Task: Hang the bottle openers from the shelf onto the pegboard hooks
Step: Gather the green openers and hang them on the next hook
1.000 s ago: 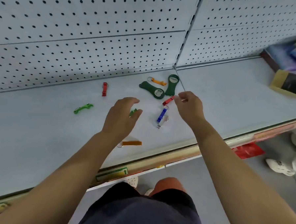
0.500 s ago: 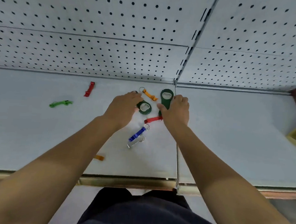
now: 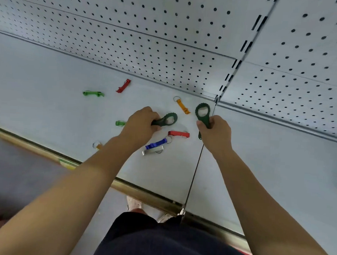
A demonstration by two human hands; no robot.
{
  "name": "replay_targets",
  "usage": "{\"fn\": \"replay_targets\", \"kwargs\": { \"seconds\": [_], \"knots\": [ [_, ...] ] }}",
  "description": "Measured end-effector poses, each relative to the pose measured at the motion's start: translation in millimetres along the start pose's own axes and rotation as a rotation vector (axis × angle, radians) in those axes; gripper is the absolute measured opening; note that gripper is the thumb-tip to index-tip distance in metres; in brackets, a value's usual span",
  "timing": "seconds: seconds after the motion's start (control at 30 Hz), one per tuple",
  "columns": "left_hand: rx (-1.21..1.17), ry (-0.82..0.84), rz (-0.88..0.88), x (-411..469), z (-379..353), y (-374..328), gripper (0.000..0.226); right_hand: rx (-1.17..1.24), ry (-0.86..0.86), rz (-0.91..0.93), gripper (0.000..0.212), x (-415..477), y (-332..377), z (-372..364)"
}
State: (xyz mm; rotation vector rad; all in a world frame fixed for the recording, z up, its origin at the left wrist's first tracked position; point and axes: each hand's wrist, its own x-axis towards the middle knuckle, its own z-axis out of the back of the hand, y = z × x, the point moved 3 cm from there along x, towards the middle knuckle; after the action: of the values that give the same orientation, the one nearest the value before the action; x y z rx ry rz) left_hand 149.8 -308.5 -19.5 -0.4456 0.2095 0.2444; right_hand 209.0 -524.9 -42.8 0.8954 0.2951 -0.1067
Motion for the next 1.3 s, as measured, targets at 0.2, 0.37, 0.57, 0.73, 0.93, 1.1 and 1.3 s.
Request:
{"fn": "replay_targets", "kwargs": {
  "seconds": [0.2,0.37,0.57,0.73,0.93,1.1,1.3],
  "knots": [
    [-0.518,-0.274,0.242,-57,32,1,0.012,0.264,-0.008,0.037,0.01,-42,26,-7],
    [-1.009,-0.265,0.416,-107,57,30,0.014,0.307,0.057,0.051,0.01,-85,61,-24],
    [-1.12,-0.236,0.337,-129,104,99,0.01,0.307,0.068,0.057,0.017,-143,124,-74],
    [-1.194,-0.198,0.263,-146,171,192,0.008,0.387,-0.001,0.073,0.022,-187,202,-153],
    [-1.164,-0.334,0.187,-186,280,323,0.012,0.474,0.131,0.208,0.013,-239,327,-267],
    [-1.359,-0.538,0.16,-214,344,395,0.029,0.51,0.324,0.374,0.008,-275,423,-334],
    [-1.587,-0.769,0.159,-221,400,453,0.023,0.448,0.52,0.577,0.004,-286,512,-379]
  ]
}}
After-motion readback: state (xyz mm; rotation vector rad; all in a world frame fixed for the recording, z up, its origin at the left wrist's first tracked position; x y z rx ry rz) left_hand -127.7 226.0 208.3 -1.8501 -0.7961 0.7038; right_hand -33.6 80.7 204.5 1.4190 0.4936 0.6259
